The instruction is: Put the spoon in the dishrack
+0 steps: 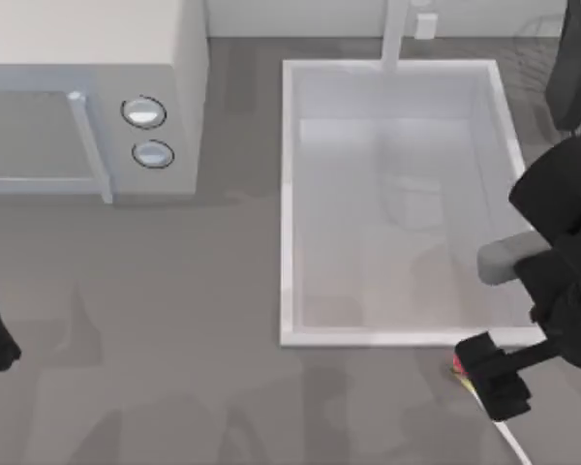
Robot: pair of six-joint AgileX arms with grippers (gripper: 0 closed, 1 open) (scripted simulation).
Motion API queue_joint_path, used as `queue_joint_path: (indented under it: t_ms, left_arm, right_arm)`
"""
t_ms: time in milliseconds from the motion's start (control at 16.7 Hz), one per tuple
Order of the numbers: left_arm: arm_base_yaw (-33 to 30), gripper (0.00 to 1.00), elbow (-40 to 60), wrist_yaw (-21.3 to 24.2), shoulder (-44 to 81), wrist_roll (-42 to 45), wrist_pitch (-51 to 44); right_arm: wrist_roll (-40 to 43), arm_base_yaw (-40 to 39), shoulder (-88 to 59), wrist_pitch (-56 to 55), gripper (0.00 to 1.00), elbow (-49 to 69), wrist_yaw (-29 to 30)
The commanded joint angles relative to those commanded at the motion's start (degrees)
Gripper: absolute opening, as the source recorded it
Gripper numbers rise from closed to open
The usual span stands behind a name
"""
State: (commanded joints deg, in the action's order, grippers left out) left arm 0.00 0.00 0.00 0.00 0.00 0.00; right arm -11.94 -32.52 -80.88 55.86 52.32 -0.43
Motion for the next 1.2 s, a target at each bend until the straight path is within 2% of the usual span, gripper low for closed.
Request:
queue_joint_path:
  t_ms: [240,600,1200]
  left_arm:
    - [0.0,1.0,0.0,0.0,0.0,0.0,0.0]
    - [0.0,1.0,0.0,0.0,0.0,0.0,0.0]
    - [0.0,1.0,0.0,0.0,0.0,0.0,0.0]
  right_arm:
    - [-0.8,-2.2,-5.4,3.7,1.0,3.8,0.3]
    - [-0.7,-2.0,-5.8,2.6,1.0,3.1,0.3]
    - [-1.2,-2.5,-17.0,-21.1,1.0,-9.2,0.3]
